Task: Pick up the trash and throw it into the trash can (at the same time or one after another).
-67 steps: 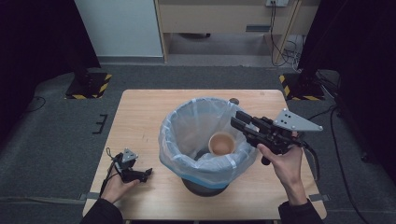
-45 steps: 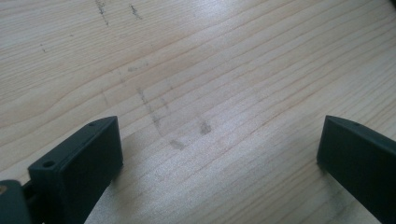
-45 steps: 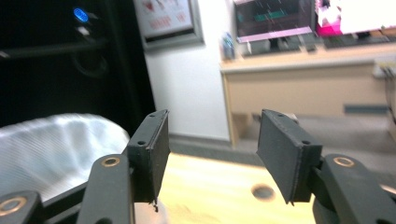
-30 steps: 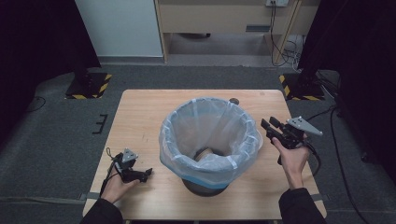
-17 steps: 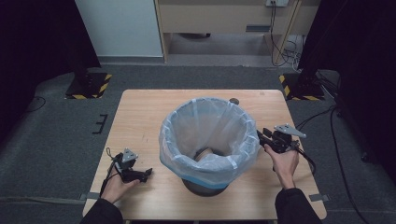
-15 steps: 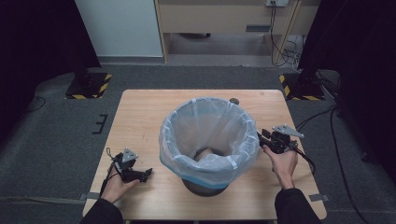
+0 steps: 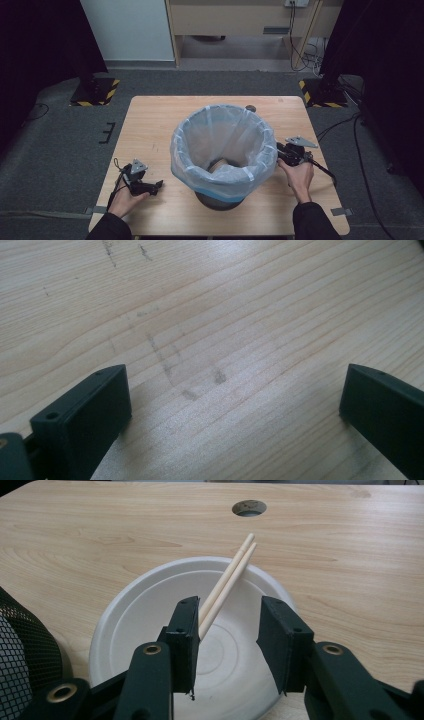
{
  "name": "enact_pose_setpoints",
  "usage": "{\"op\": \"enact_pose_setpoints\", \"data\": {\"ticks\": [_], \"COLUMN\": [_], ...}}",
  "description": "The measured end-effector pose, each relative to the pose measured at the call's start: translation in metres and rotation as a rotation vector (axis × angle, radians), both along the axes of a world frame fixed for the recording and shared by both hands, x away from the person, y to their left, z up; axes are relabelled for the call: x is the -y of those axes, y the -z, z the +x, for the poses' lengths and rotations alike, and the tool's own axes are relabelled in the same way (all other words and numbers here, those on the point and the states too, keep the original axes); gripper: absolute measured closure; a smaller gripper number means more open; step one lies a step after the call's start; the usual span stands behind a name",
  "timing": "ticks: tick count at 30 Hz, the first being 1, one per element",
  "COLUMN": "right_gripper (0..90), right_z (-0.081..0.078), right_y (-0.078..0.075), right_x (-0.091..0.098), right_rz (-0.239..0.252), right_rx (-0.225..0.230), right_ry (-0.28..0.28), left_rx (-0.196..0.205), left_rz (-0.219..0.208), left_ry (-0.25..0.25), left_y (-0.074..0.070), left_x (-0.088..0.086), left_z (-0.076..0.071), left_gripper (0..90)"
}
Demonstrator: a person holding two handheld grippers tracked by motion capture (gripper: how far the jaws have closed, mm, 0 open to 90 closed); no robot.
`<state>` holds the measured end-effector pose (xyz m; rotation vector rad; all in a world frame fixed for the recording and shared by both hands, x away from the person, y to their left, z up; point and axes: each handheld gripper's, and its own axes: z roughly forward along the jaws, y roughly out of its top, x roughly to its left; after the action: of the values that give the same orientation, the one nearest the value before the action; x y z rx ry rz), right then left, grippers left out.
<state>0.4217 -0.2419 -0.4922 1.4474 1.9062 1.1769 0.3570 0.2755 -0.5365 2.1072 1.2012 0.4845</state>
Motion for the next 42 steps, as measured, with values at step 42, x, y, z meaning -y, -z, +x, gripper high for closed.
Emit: {"op": "enact_pose_setpoints", "data": {"ticks": [42], "right_gripper": [77.1], "right_z": [0.0055], "right_y": [0.0085], "right_x": [-0.0058], "right_rz": [-0.01], "right_rx": [-0.097], "right_ry": [-0.029], "left_rx": [0.0], "left_rz": [0.0], "left_ry": [0.0], "left_y": [0.0], "left_x": [0.0], "left_z": [0.0], "left_gripper": [0.0]}}
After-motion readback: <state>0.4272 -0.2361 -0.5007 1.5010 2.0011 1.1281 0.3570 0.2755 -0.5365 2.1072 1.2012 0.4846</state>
